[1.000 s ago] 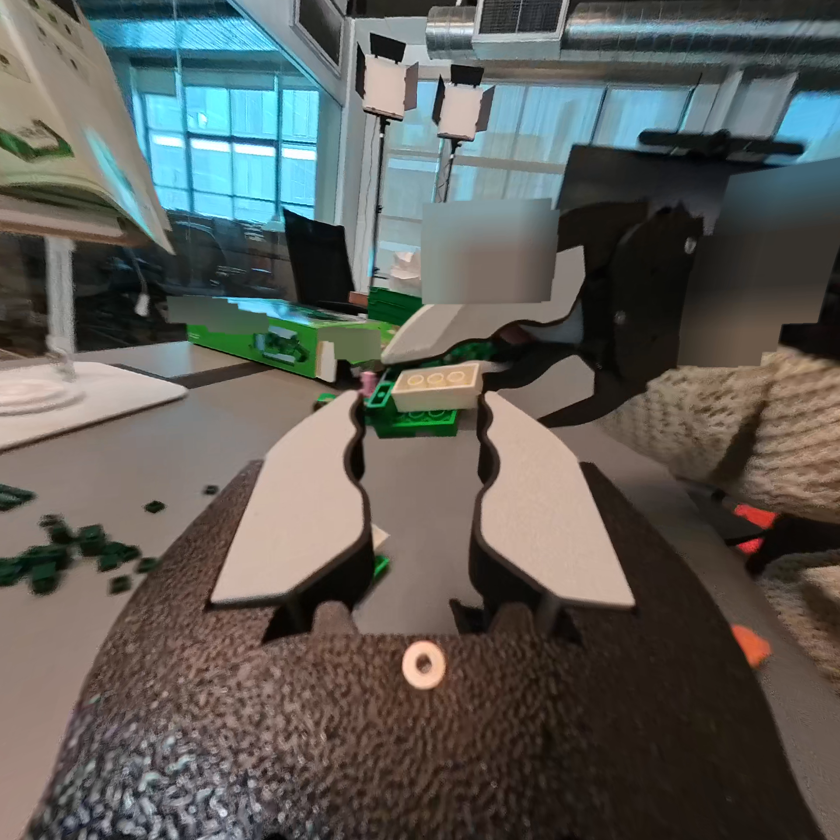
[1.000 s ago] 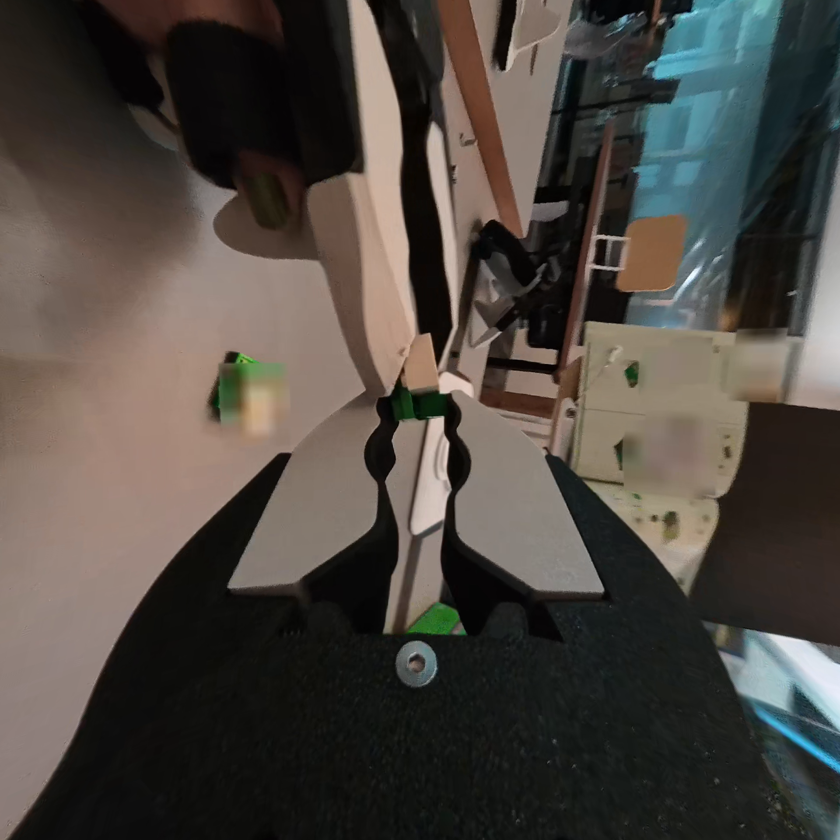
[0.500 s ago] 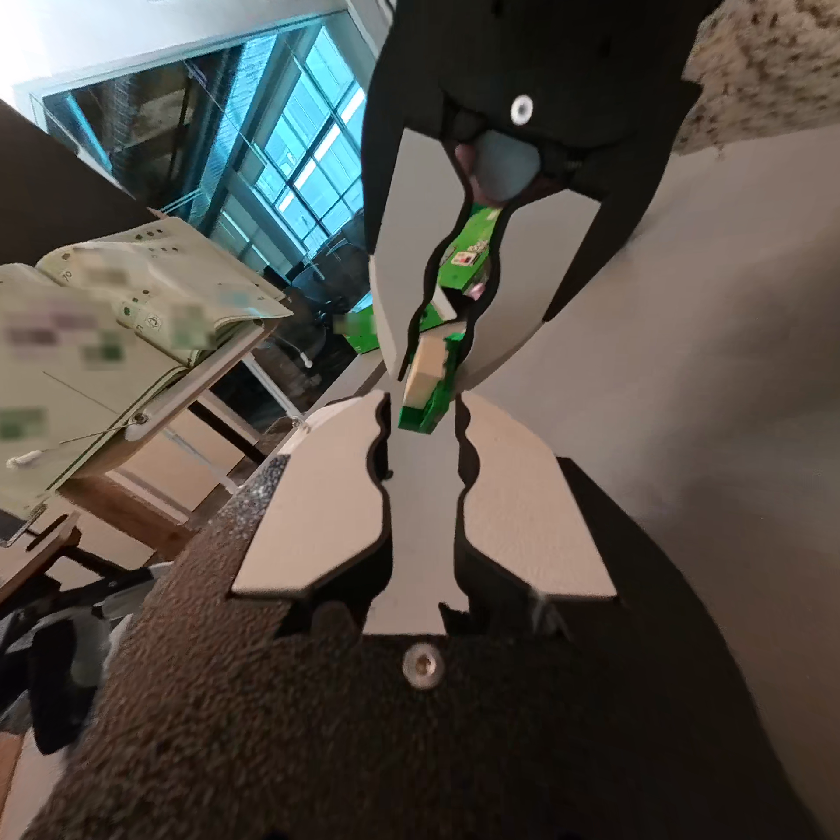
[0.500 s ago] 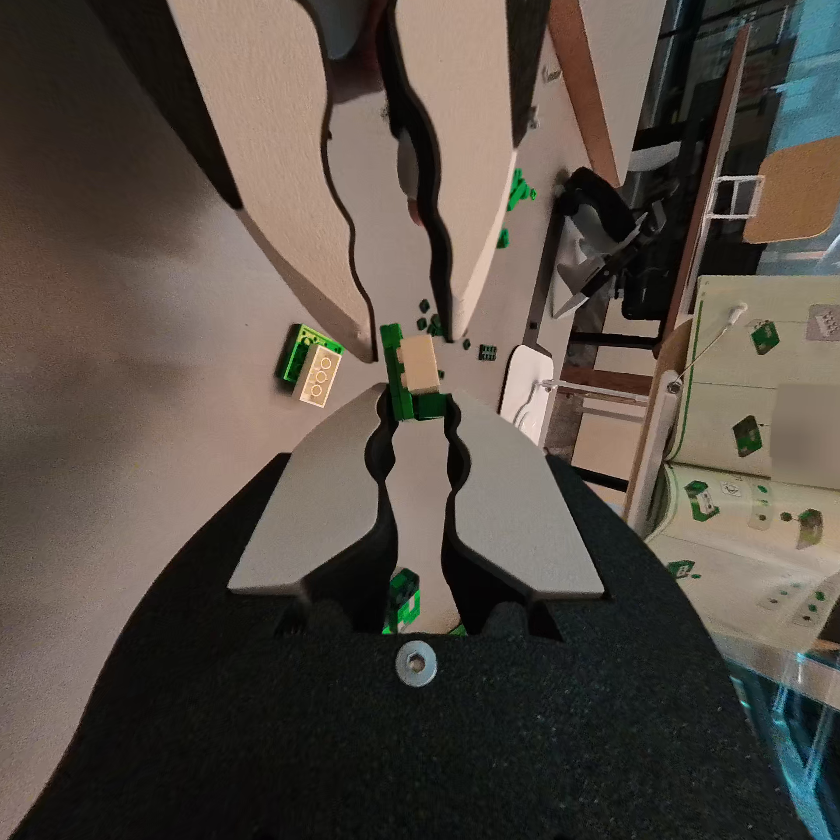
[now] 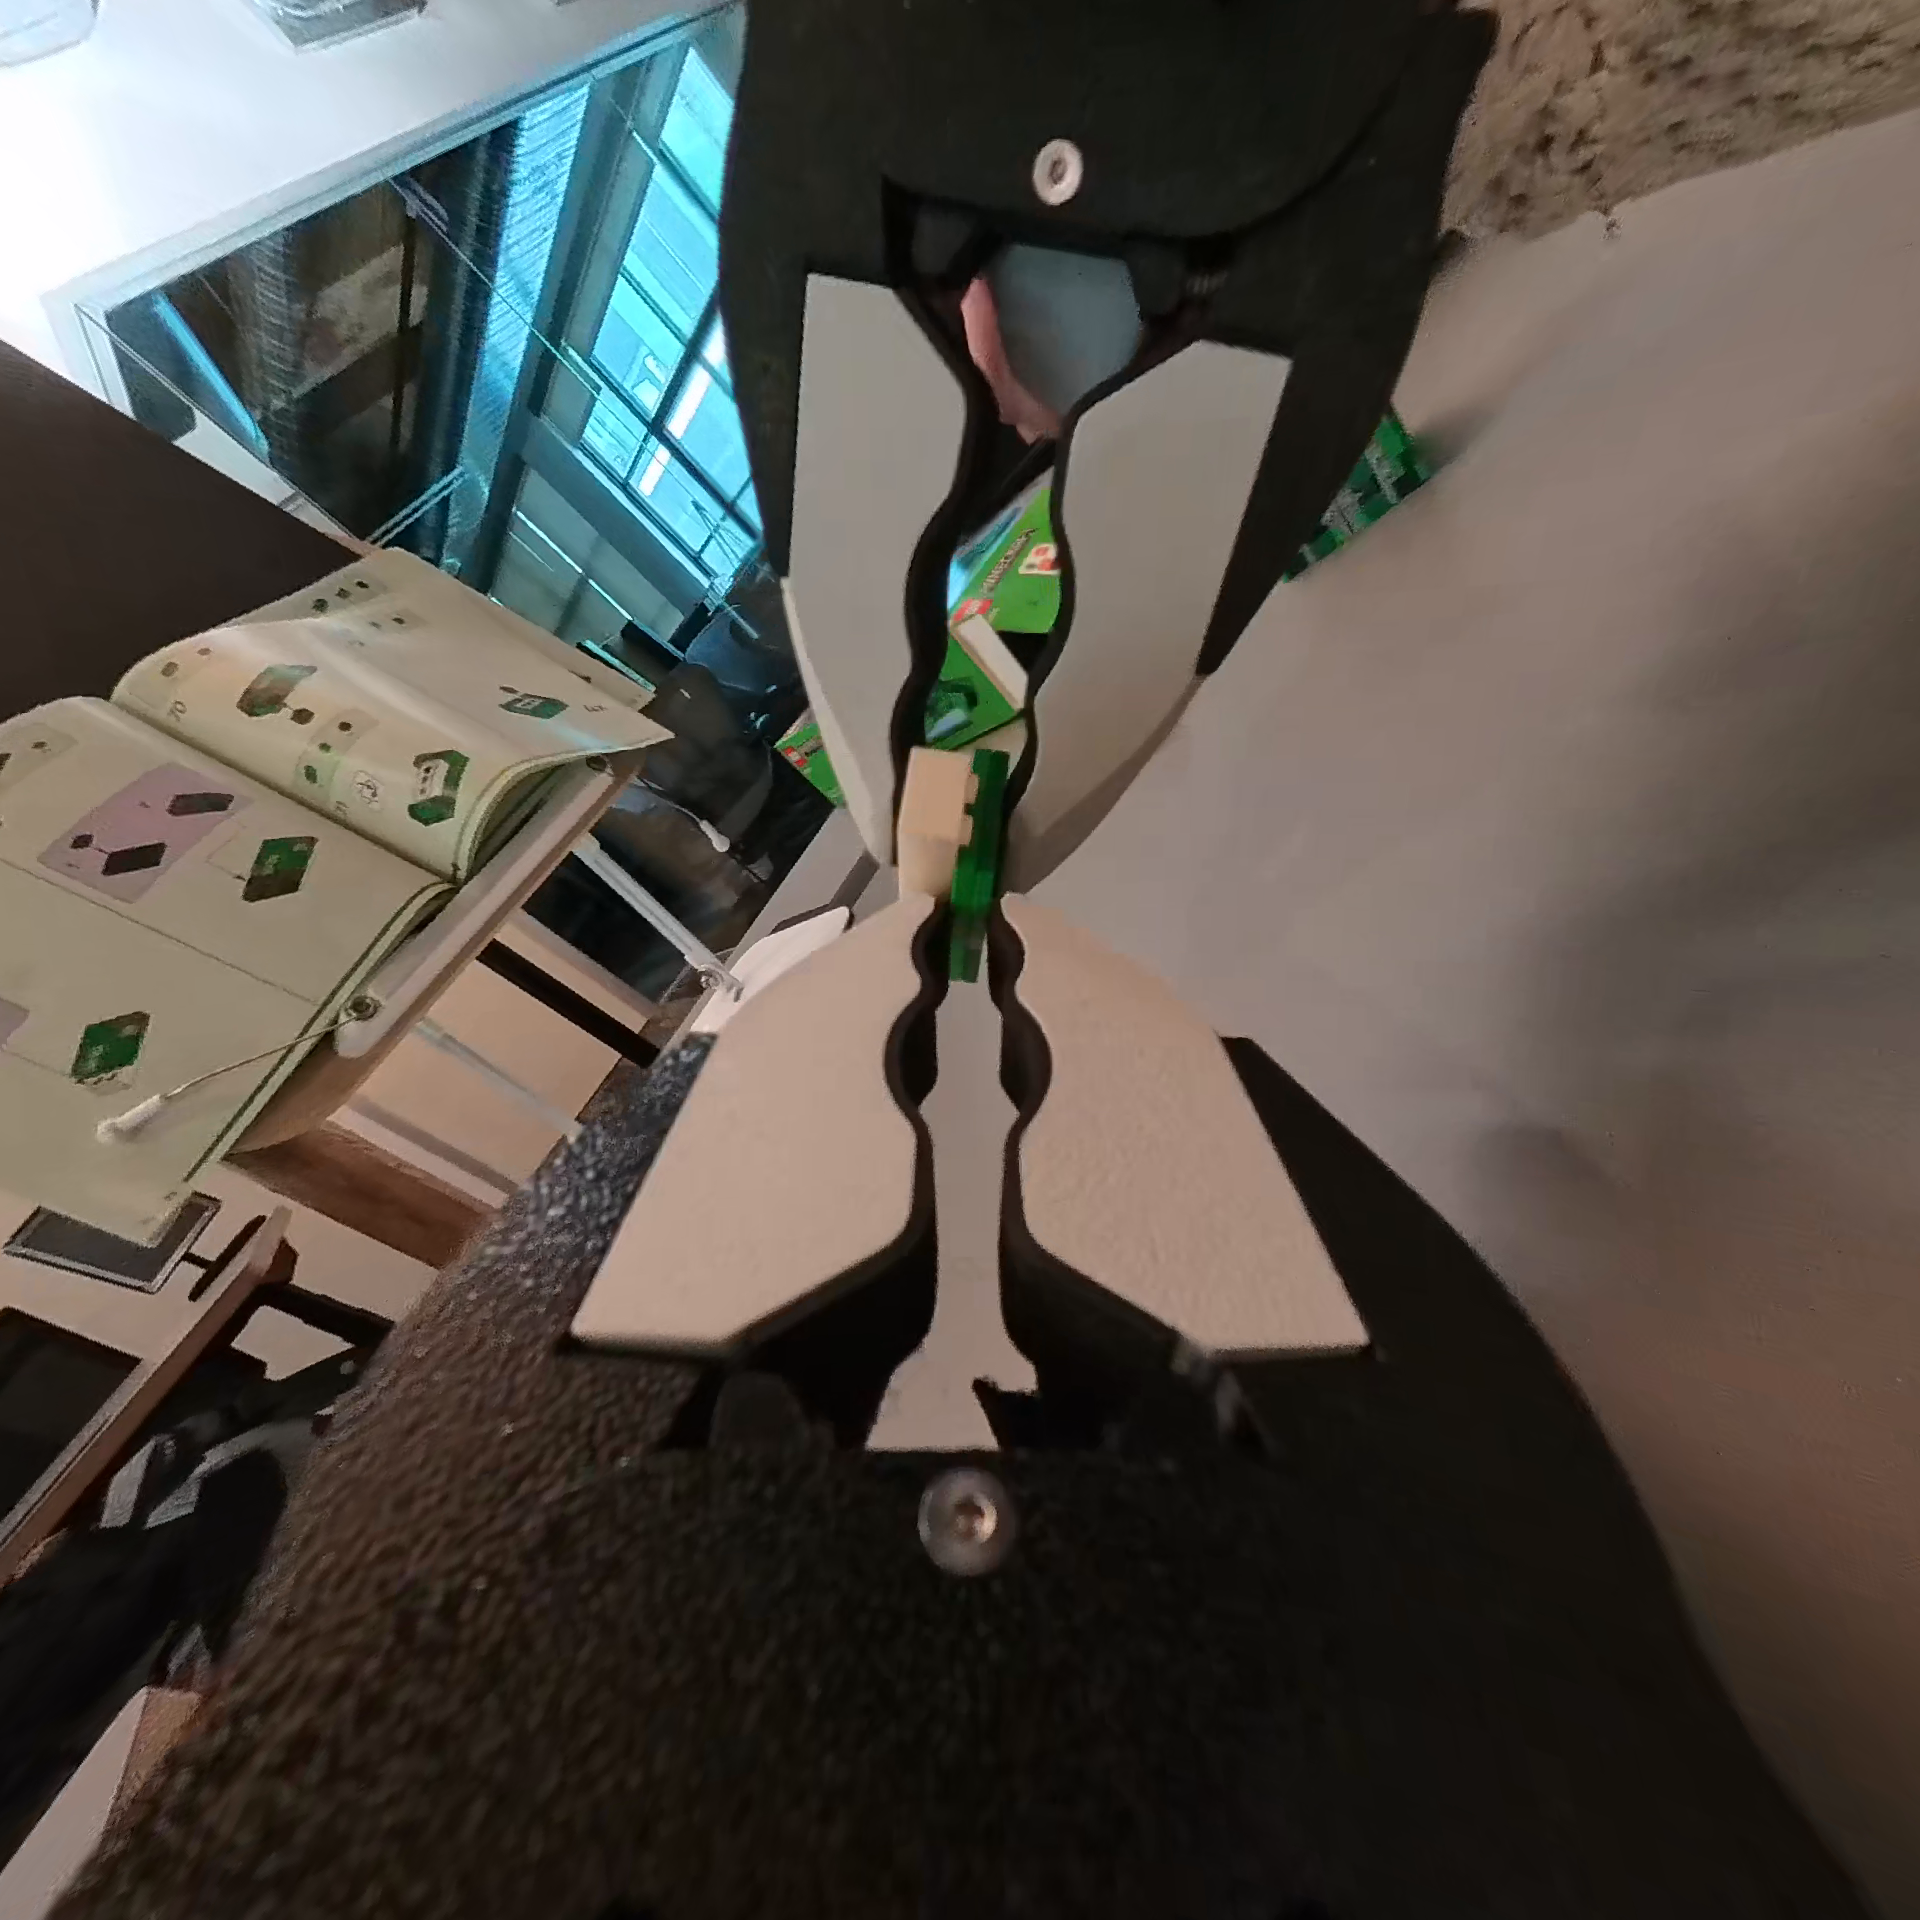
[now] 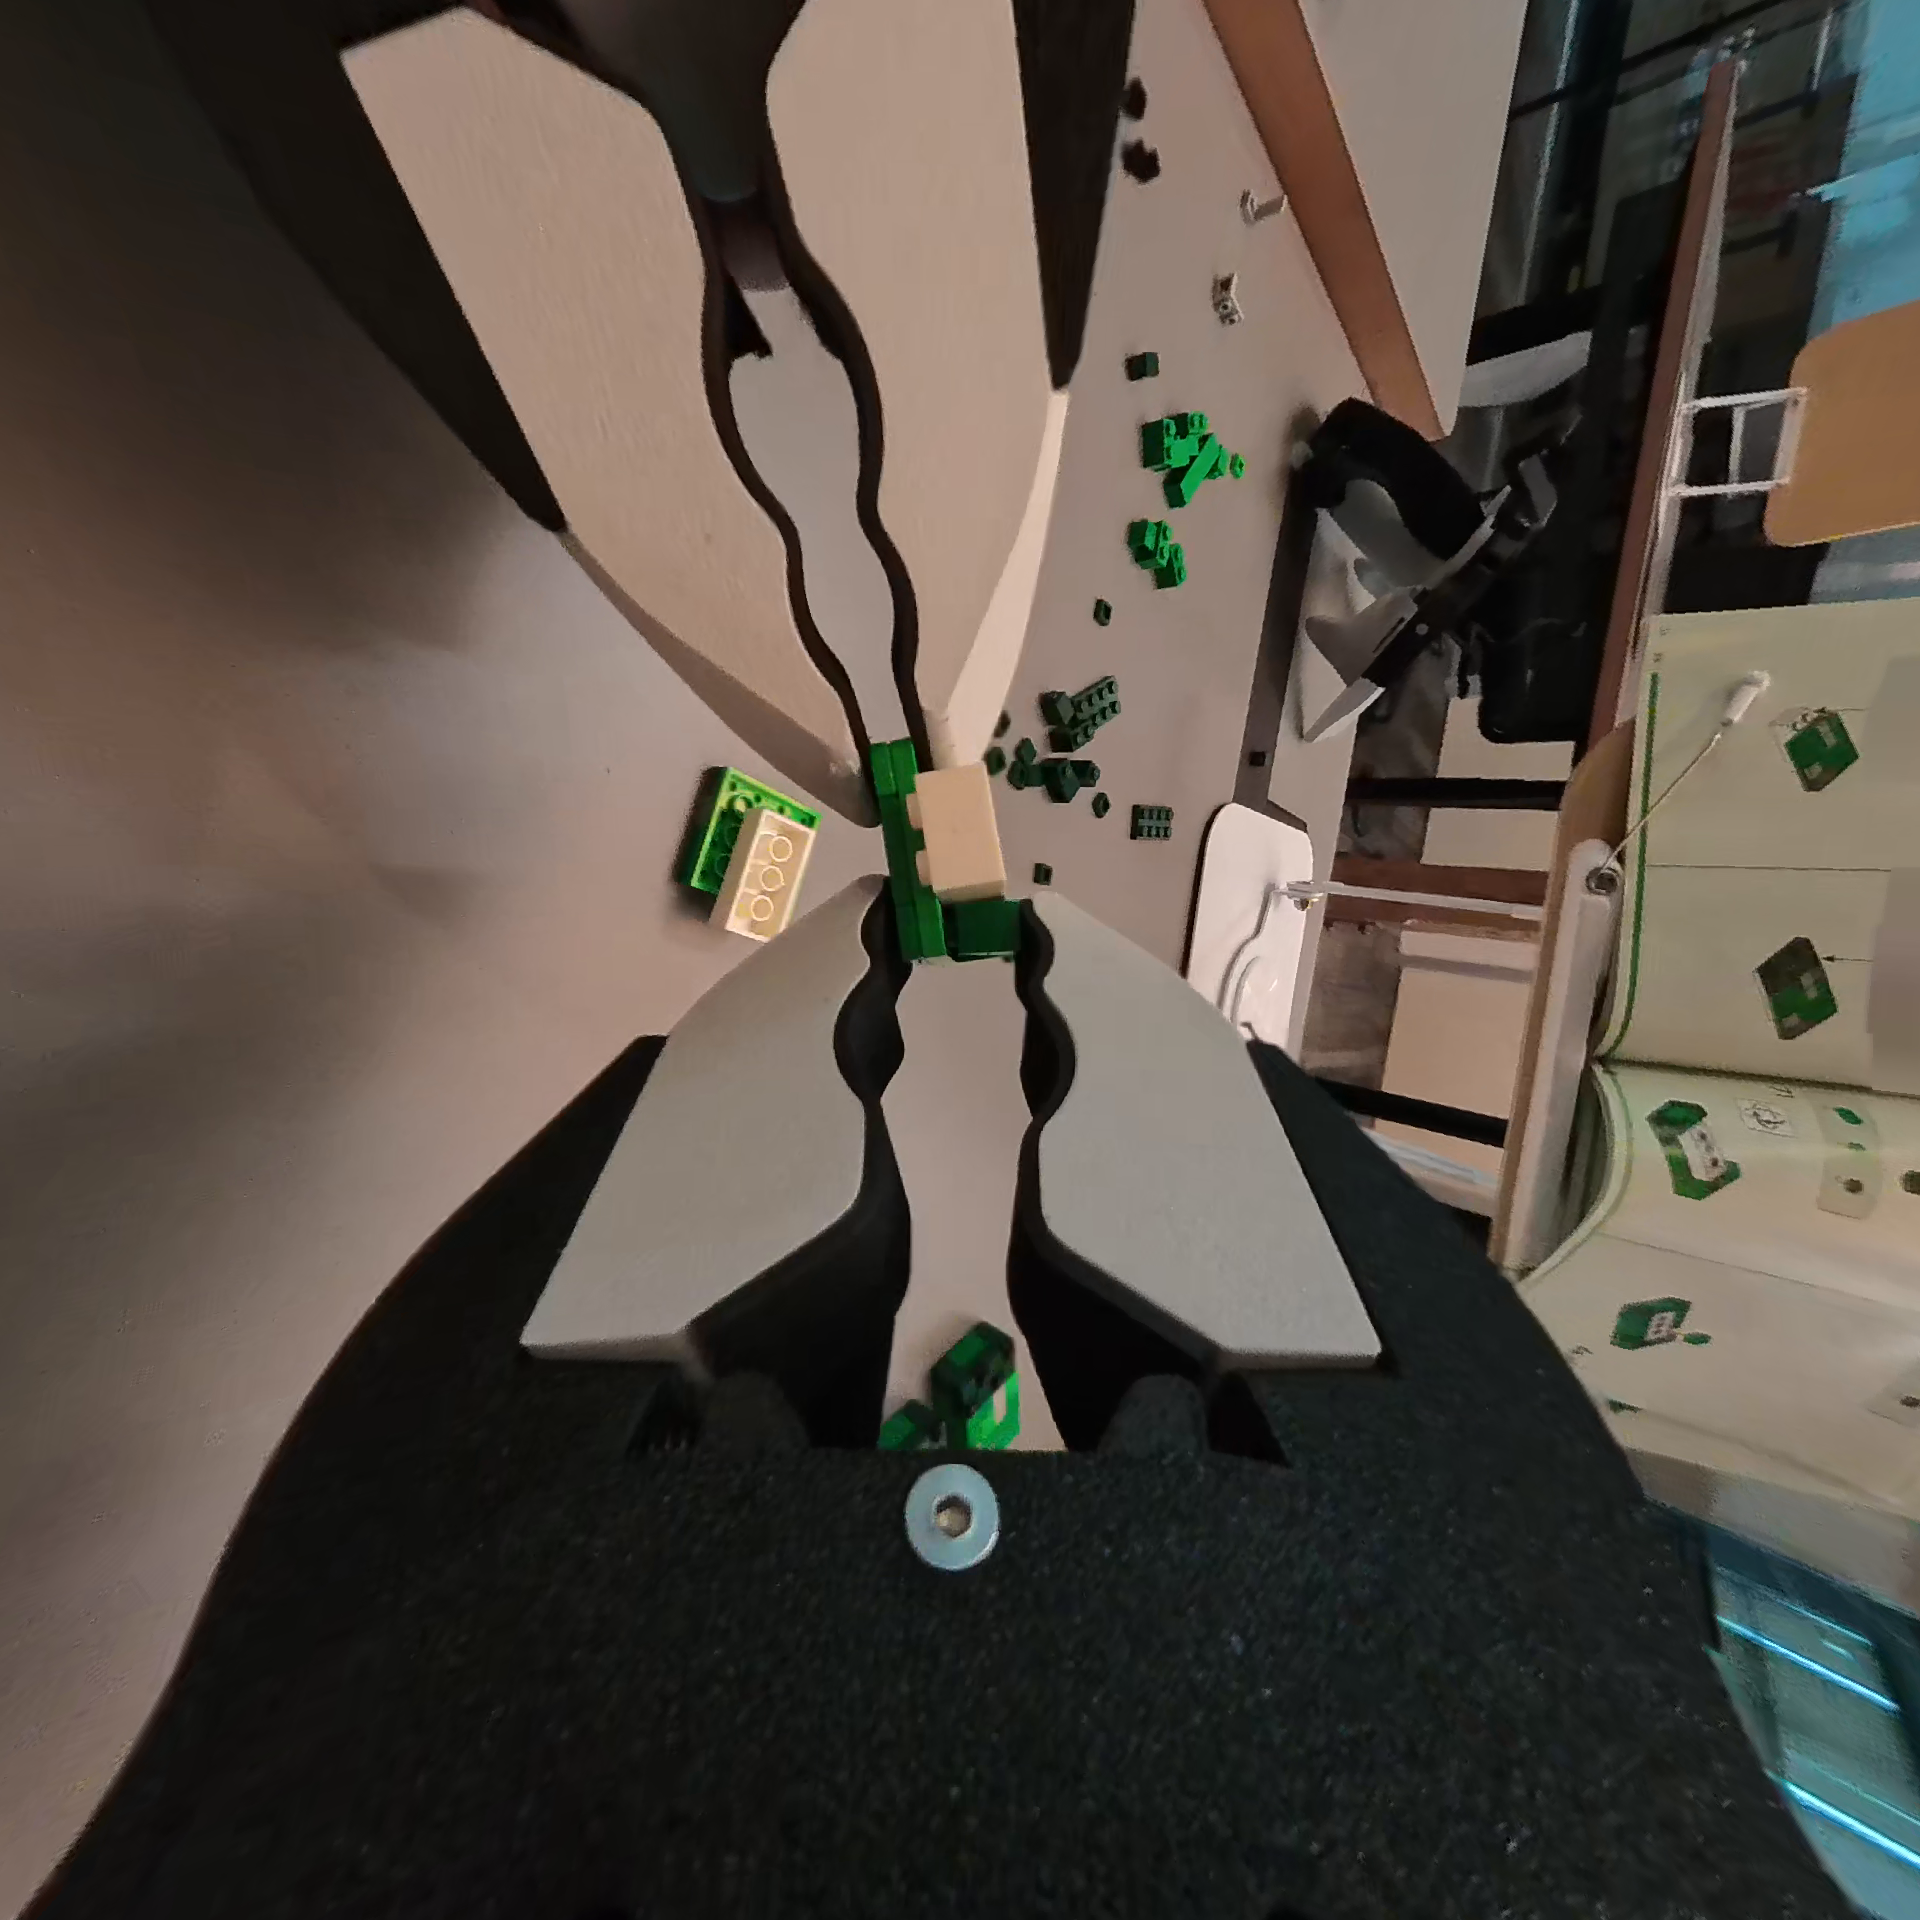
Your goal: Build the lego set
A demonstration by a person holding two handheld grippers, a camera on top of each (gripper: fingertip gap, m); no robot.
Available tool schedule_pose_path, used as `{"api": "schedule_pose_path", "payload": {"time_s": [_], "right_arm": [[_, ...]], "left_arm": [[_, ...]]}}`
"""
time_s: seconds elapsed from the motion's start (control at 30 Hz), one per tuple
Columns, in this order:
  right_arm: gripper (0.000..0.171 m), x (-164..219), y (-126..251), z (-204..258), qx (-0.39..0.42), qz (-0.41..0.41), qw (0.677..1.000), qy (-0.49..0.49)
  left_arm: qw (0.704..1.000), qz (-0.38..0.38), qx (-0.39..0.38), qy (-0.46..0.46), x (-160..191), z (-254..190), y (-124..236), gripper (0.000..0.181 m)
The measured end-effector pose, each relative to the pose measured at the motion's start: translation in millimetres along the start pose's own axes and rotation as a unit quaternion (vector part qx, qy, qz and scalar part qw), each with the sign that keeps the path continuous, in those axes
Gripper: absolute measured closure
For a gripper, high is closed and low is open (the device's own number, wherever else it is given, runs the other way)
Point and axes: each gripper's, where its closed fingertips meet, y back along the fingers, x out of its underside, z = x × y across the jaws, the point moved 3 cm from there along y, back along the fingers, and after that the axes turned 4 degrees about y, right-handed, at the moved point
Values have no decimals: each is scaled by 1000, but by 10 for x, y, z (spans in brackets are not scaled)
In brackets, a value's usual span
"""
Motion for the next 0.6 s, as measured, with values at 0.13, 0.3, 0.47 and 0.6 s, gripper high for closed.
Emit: {"api": "schedule_pose_path", "payload": {"time_s": [0.13,0.3,0.47,0.6], "right_arm": [[152,-12,20,-8,15,-11,1000,1],[152,-10,11,14,39,7,998,44],[151,-22,11,24,53,41,994,82],[152,-36,41,-19,76,40,993,83]], "left_arm": [[1000,-6,5,16,-17,10,11,175],[1000,5,13,17,9,-9,4,174],[1000,13,11,1,18,-20,2,174],[1000,3,5,16,-6,3,9,174]]}}
